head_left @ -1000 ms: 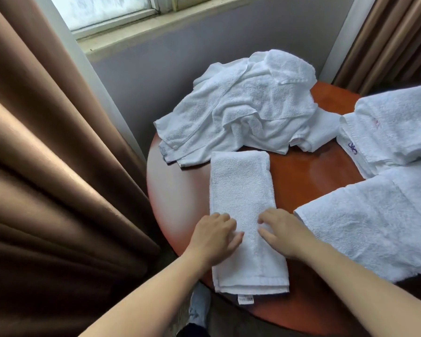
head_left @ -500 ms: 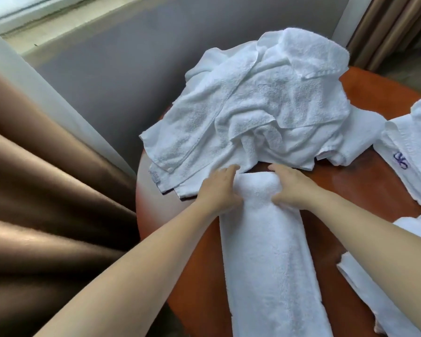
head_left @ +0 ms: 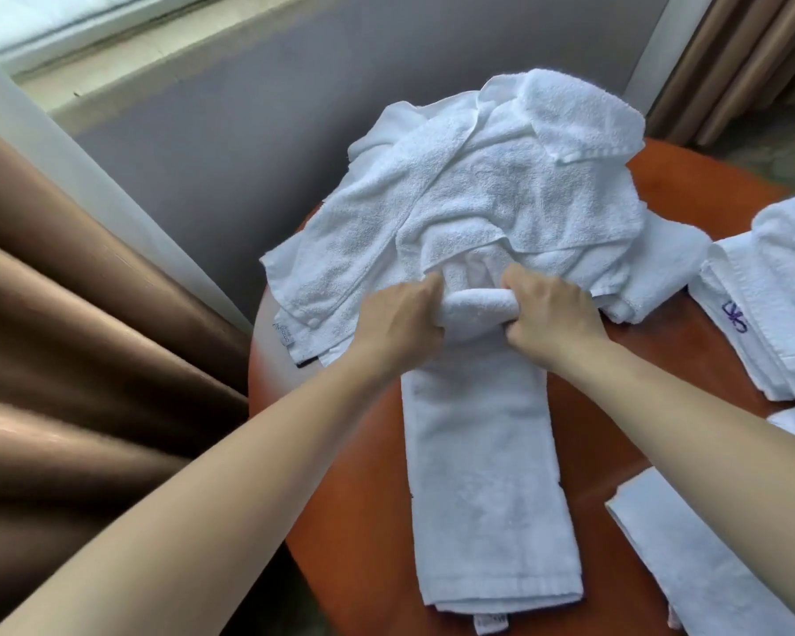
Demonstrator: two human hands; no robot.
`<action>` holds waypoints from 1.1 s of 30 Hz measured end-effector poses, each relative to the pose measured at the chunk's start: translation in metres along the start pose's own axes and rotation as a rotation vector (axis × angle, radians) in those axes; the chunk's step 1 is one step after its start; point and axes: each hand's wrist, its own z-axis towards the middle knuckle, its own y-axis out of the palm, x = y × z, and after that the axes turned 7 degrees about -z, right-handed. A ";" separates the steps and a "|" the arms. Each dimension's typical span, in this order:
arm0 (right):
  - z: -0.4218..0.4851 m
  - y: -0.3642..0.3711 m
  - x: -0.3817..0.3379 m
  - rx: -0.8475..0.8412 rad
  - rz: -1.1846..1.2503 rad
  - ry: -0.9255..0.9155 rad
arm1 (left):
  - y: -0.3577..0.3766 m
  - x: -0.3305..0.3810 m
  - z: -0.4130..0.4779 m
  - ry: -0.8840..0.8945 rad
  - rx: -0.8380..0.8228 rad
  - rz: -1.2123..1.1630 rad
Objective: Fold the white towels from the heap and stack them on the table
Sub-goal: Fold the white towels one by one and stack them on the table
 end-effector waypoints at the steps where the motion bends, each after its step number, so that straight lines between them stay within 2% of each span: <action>1: -0.005 -0.005 0.000 0.074 0.005 -0.029 | -0.006 0.002 -0.006 0.026 0.051 0.015; 3: -0.020 -0.010 -0.001 0.216 0.023 -0.121 | -0.012 0.004 -0.023 0.108 0.153 0.007; 6: -0.052 -0.010 0.000 0.329 0.045 -0.240 | -0.006 0.004 -0.059 0.238 0.244 0.050; 10: -0.100 -0.001 0.006 0.347 0.083 -0.367 | 0.018 0.013 -0.116 0.323 0.291 0.039; 13: -0.138 0.012 0.013 0.288 0.067 -0.425 | 0.039 0.023 -0.155 0.375 0.251 0.043; 19: -0.189 0.032 0.017 0.090 0.007 -0.438 | 0.068 0.039 -0.193 0.405 0.148 0.081; 24: -0.209 0.032 0.016 0.089 0.037 -0.410 | 0.082 0.038 -0.222 0.430 0.160 -0.016; 28: -0.217 0.041 0.015 0.122 0.047 -0.411 | 0.103 0.040 -0.248 0.514 0.156 0.035; 33: -0.218 0.045 0.007 0.158 0.162 -0.323 | 0.107 0.050 -0.246 0.392 0.296 0.046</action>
